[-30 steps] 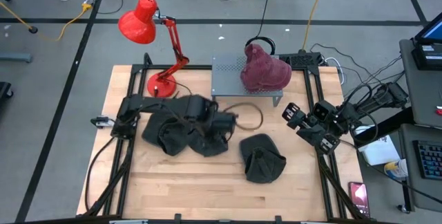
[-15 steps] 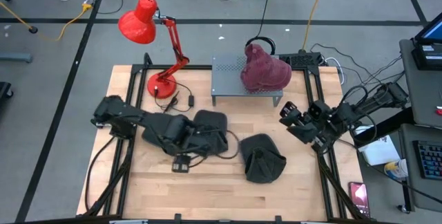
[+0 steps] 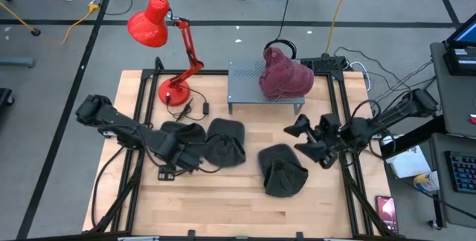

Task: Pick & Place hat
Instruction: Put the left black cap on the shelf

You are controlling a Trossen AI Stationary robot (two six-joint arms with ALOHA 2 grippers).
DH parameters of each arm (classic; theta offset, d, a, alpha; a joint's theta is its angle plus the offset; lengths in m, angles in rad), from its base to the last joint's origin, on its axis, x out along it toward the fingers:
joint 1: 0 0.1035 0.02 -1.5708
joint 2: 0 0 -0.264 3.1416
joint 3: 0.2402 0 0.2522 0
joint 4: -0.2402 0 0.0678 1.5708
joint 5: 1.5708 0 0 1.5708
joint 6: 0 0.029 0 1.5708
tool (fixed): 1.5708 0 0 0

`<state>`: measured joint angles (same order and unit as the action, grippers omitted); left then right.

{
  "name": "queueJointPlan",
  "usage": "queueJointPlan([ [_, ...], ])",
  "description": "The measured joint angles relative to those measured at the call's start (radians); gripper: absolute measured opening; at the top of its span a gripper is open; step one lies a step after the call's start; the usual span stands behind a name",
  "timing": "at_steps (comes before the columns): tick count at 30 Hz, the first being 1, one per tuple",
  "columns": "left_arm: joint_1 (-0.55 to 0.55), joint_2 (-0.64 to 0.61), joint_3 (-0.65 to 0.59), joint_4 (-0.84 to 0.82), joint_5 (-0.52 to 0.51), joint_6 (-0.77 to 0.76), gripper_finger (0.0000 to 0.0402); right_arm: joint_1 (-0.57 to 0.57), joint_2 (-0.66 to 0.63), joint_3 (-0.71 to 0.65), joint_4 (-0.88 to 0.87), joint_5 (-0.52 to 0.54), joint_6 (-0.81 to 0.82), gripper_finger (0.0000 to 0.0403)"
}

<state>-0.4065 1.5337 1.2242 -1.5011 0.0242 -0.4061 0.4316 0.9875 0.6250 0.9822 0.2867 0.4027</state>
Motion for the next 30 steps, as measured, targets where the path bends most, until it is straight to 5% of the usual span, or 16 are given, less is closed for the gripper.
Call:
queueJointPlan([
  [10, -0.015, -0.009, -0.307, 0.155, -0.007, -0.076, 0.0300, 0.000, 0.092, 0.000, 0.063, 0.000, 0.004, 0.0317],
  [22, -0.013, -0.009, -0.455, 0.357, 0.000, -0.072, 0.0296, 0.000, 0.096, 0.000, 0.140, 0.000, -0.004, 0.0315],
  [25, -0.013, -0.009, -0.455, 0.360, 0.001, -0.063, 0.0255, 0.000, 0.096, 0.000, 0.165, 0.000, -0.003, 0.0315],
  [30, -0.013, -0.009, -0.455, 0.365, 0.008, -0.084, 0.0126, 0.000, 0.095, 0.000, 0.220, 0.000, -0.004, 0.0311],
])
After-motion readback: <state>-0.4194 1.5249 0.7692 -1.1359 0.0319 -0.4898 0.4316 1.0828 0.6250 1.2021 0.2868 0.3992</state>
